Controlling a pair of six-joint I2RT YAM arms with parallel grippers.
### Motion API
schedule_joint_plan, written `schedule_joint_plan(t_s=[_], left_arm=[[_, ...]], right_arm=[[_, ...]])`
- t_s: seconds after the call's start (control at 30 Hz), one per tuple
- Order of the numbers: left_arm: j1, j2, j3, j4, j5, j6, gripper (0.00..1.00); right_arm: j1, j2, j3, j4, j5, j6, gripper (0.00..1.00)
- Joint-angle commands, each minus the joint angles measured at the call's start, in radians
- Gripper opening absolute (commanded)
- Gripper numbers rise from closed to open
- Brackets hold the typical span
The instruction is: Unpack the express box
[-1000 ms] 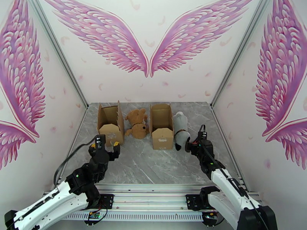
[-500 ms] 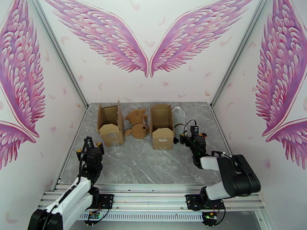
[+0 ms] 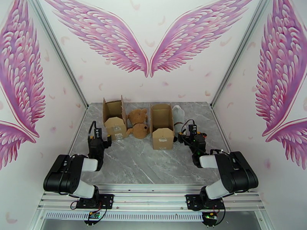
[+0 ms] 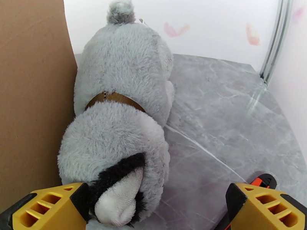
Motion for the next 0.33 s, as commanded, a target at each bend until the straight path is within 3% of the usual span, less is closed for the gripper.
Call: schedule_joint_plan(t_s=[0.0,0.3], left_arm=[[0.011,-0.001,0.069,-0.026,0.047,-0.009,0.99],[0.024,-0.001,0.076,-0.036,0.059,-0.021,0.99]], right_arm=[[-0.008,0.01,0.032,0.0,-0.022,-0.006,0.99],[-0.016,0.01,0.034,-0.003,-0.036,-0.002,0.99]])
